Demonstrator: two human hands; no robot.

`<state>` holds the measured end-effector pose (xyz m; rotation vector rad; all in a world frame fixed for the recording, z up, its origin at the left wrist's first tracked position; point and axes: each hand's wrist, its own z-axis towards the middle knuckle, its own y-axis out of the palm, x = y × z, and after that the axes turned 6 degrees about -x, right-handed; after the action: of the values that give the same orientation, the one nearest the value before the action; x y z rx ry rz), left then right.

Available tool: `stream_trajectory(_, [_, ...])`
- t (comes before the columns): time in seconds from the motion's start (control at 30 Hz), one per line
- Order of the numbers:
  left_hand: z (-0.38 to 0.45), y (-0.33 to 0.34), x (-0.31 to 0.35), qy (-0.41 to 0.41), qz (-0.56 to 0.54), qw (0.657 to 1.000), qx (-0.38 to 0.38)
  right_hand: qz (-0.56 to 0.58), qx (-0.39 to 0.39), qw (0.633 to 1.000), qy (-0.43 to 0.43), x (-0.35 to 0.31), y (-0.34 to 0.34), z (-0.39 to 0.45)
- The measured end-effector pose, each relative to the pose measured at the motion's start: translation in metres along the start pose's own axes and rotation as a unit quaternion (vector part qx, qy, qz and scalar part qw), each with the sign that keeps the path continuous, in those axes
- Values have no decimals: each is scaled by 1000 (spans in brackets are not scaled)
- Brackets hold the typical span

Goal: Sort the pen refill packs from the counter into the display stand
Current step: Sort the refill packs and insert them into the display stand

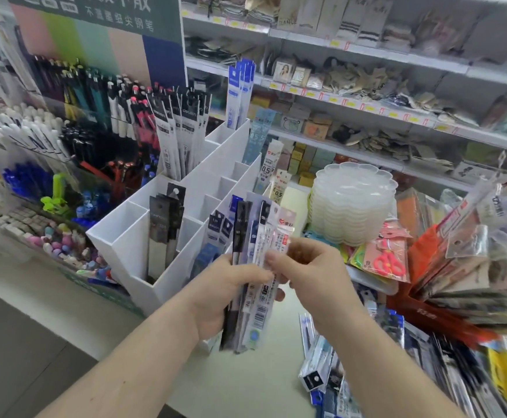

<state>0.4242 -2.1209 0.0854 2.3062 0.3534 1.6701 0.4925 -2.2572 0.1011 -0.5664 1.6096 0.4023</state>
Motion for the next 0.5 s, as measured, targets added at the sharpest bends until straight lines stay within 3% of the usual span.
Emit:
stream_trajectory(0.2, [9,6,0,-4,-15,999,38,104,117,988,-3,7,-29,-7])
stream_trajectory(0.5, [19,21,-4,0,25,999,48,183,26,982,-31,5,-34,-17])
